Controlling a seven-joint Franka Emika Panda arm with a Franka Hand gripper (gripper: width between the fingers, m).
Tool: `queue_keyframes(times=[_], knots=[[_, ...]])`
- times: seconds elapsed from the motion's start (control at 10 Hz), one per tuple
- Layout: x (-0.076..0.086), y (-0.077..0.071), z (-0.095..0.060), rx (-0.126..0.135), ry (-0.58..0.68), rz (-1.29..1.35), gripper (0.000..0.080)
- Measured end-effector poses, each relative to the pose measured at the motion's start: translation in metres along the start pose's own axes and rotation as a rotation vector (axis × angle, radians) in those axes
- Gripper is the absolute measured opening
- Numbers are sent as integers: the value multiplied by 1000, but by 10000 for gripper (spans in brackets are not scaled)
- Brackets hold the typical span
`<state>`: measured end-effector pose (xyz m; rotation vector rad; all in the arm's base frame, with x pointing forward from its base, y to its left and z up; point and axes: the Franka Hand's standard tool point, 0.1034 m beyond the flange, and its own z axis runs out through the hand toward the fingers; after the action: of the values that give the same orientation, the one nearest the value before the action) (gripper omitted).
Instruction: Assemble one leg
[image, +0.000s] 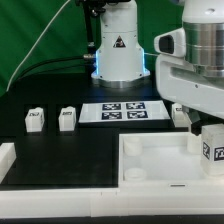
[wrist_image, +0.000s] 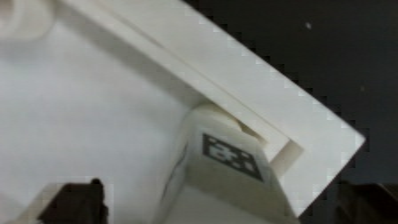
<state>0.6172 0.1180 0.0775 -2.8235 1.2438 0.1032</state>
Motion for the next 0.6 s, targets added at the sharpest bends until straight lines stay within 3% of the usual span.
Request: queue_keyframes(times=[0.6], knots=[[4,2,-1,-4,4,-672,649]])
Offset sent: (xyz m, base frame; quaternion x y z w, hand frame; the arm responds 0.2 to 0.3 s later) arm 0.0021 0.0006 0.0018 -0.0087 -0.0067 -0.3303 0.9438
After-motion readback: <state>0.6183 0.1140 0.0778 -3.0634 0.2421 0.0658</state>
